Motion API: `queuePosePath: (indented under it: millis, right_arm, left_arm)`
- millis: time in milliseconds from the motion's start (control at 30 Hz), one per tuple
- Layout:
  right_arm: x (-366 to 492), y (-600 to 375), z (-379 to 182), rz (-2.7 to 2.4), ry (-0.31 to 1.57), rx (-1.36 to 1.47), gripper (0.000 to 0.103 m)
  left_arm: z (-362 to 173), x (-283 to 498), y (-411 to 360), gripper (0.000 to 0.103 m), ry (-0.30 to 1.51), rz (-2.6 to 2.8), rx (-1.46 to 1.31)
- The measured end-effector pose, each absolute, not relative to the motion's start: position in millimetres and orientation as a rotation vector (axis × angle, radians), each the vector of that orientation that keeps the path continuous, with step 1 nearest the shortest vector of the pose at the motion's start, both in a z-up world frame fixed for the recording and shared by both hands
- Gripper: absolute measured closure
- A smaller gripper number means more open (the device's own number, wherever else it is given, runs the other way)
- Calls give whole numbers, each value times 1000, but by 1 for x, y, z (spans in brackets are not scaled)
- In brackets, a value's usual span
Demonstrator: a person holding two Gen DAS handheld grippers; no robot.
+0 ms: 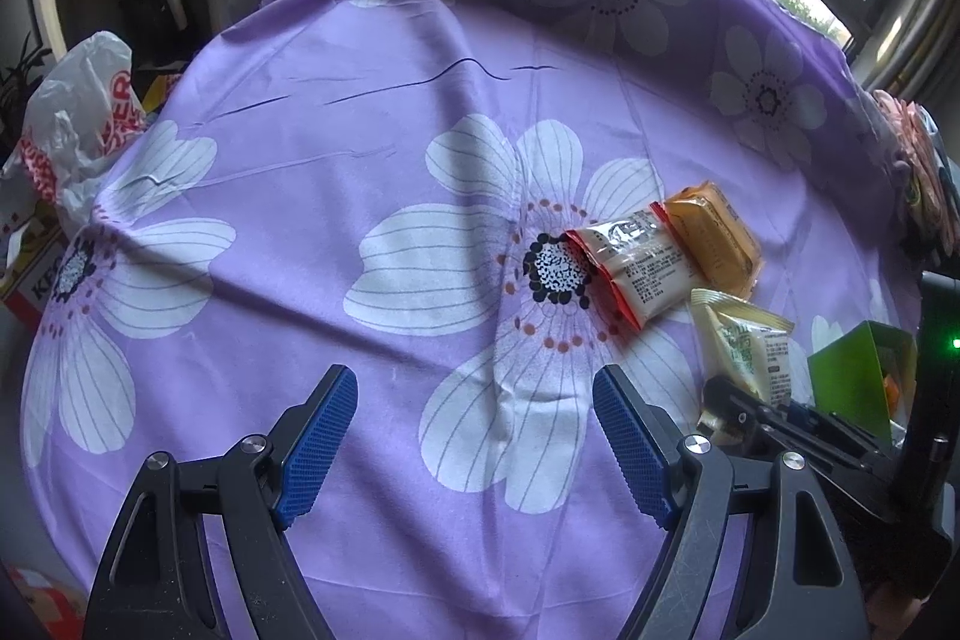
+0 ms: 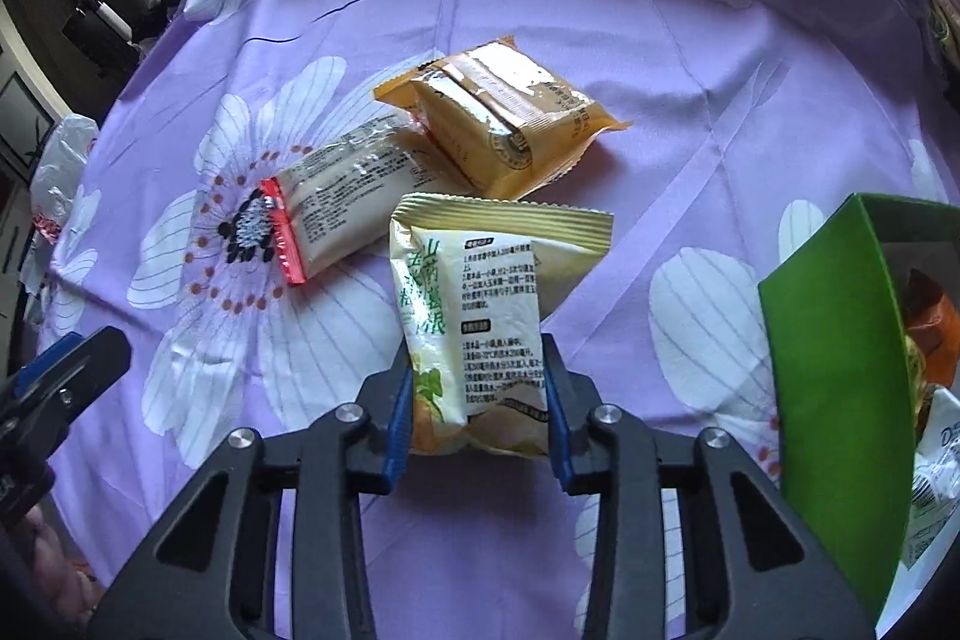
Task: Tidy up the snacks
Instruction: 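Move the open right tool over the pale yellow-green packet, then close the right tool on the pale yellow-green packet and lift it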
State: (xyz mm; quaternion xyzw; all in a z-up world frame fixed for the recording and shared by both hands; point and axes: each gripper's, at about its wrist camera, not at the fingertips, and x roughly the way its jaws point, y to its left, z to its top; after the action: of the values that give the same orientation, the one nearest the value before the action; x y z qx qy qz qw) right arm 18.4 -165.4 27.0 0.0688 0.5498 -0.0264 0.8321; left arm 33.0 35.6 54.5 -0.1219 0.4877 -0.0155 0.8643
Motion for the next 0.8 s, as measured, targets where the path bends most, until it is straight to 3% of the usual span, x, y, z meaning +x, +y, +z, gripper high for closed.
queuePosePath:
  millis: [200, 367, 433, 500, 800]
  right_arm:
    - [-1, -144, 26, 72, 1218, 275, 66]
    - [-9, -132, 24, 89, 1254, 292, 59]
    - [-10, -137, 32, 91, 1221, 319, 39]
    - [-13, -146, 42, 86, 1169, 347, 30]
    - [-15, -183, 55, 76, 1069, 543, 29]
  left_arm:
    - [53, 34, 40, 22, 1033, -22, -272]
    - [51, 35, 39, 22, 1050, -37, -283]
    - [51, 34, 37, 22, 1057, -40, -278]
    - [51, 34, 35, 22, 1069, -45, -274]
    - [46, 31, 6, 22, 1101, -197, -278]
